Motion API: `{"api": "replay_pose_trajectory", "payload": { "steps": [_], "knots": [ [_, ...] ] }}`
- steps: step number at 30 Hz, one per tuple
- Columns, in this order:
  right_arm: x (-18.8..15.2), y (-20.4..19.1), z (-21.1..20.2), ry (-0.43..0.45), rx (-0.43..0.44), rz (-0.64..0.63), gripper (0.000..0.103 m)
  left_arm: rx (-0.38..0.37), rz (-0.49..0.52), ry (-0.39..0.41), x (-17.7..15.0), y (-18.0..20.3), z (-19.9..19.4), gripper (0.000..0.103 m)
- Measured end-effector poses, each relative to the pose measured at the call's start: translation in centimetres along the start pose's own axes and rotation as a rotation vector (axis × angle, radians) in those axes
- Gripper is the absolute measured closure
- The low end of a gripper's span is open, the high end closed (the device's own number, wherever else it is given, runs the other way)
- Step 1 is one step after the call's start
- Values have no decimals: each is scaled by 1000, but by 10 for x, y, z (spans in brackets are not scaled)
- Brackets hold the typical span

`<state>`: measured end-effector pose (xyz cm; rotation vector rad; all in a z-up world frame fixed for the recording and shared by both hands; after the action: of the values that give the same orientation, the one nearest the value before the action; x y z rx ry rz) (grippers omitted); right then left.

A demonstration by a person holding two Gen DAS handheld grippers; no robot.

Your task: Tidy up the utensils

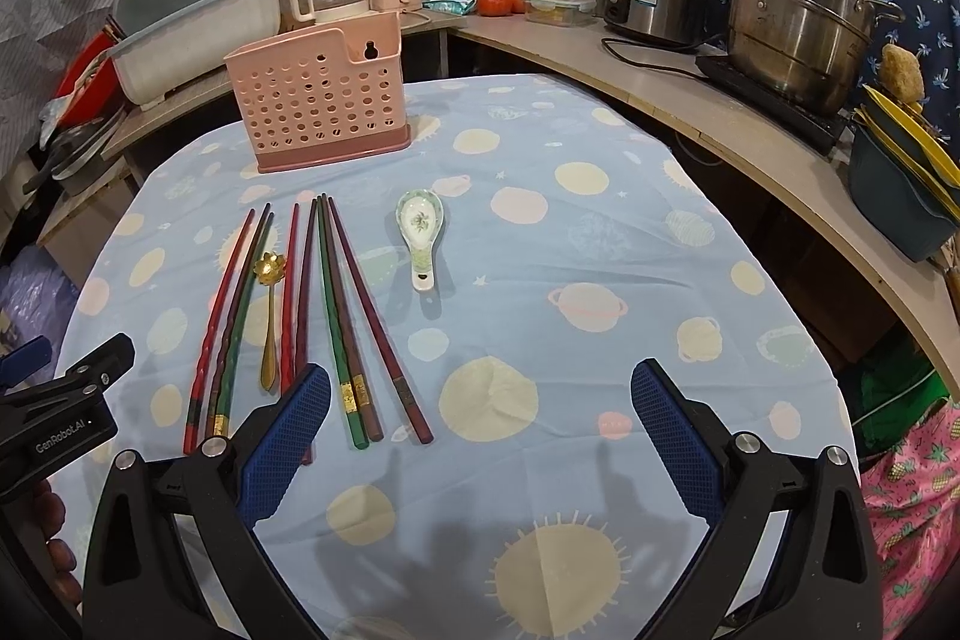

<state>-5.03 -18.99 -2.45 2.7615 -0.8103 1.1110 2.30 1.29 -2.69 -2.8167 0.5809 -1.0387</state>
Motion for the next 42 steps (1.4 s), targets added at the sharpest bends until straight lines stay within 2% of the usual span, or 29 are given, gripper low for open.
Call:
{"api": "replay_pose_trajectory", "payload": {
  "steps": [6, 11, 20, 33, 39, 42],
  "knots": [
    [1, 2, 6, -10, -4, 6, 7, -2, -10, -10, -3, -5, 7, 7],
    [1, 4, 13, -28, -14, 11, 7, -6, -22, -51, -12, -12, 22, 7],
    [3, 1, 19, -42, -17, 6, 7, -30, 8, -82, -15, 0, 35, 7],
    [5, 0, 17, -34, -8, 7, 7, -38, 6, -39, -4, 0, 21, 7],
    [5, 2, 18, -38, -9, 14, 7, -49, -6, -61, -10, -2, 33, 8],
    [4, 2, 20, -45, -9, 12, 7, -88, -25, -111, -18, -3, 51, 15]
  ]
}}
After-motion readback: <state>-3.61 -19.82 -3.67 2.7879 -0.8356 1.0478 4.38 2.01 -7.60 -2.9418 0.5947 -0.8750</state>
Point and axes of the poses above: each gripper's, at about its wrist camera, not at the fingertips, and z roughly the way its jaws point, y to its right, x to its top, the point moved 2 cm from there along z, roughly the way its jaws point, and after that the axes turned 12 degrees about z, right-handed, at the moved point
